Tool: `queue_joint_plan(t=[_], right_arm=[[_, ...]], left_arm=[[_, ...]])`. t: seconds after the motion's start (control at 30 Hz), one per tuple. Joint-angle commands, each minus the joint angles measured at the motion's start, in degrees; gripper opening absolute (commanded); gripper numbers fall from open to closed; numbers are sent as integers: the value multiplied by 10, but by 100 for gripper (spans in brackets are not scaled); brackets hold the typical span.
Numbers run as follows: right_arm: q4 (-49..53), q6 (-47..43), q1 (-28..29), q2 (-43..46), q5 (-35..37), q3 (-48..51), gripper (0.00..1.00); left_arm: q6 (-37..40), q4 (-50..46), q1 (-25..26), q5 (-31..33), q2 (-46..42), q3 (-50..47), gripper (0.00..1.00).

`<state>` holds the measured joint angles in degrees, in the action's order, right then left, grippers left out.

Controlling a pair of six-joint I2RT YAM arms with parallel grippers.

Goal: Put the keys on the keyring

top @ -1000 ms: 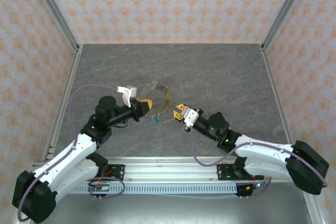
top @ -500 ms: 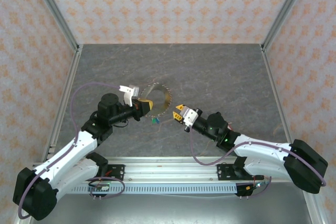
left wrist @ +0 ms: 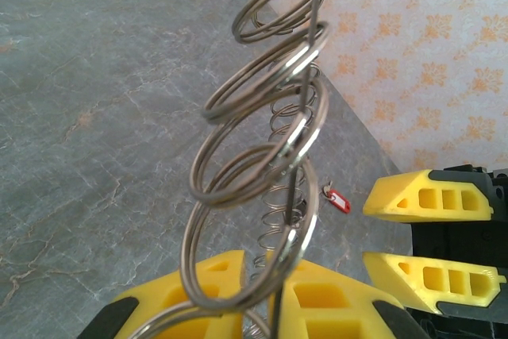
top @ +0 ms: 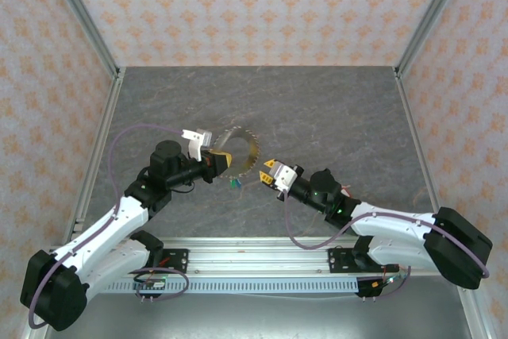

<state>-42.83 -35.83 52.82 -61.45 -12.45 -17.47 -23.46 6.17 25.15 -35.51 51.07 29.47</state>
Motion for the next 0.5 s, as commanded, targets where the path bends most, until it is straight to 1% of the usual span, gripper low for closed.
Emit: queue_joint_plan(t=[0.0, 0.13, 0.47], right_arm=[[-21, 8, -2, 0, -5, -15, 27], [-20, 4, -2, 1, 6, -14, 27], [-16, 9, -3, -12, -7, -16, 27]], left_arm=[[12, 7, 7, 4, -1, 29, 0], [11, 12, 6, 5, 5, 27, 0], [6, 27, 7, -3, 25, 33, 0]])
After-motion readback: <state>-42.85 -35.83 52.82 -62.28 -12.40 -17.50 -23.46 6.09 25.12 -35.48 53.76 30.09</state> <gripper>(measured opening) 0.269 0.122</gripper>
